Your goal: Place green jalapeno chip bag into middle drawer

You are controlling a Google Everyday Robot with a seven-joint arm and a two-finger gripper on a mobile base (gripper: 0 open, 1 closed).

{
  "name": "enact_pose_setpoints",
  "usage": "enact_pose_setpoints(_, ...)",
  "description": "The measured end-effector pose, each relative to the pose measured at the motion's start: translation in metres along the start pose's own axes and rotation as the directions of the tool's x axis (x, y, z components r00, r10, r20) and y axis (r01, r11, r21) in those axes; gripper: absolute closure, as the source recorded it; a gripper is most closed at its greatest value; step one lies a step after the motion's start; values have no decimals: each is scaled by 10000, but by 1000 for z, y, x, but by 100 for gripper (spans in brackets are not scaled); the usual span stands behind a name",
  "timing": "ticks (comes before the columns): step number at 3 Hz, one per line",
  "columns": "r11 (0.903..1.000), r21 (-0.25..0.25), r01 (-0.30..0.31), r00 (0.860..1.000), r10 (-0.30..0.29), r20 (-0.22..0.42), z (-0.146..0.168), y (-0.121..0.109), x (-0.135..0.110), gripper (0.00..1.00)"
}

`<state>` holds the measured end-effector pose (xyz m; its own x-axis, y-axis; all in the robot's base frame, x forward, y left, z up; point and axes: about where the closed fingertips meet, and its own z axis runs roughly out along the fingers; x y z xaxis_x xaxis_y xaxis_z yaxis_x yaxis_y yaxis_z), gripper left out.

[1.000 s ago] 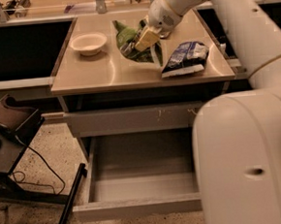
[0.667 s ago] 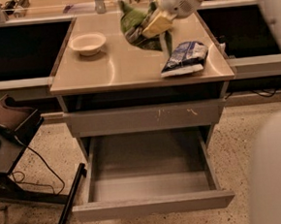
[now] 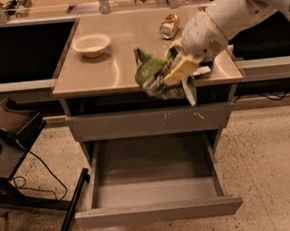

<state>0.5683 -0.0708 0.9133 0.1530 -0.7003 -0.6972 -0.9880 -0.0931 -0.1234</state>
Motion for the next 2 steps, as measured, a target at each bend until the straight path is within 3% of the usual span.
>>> enact_pose_setpoints(1, 9875, -1554, -251, 9986, 321, 428, 42, 39, 54, 100)
enact_pose_setpoints(2, 9880, -1500, -375, 9986, 429, 325, 48, 38, 57, 100)
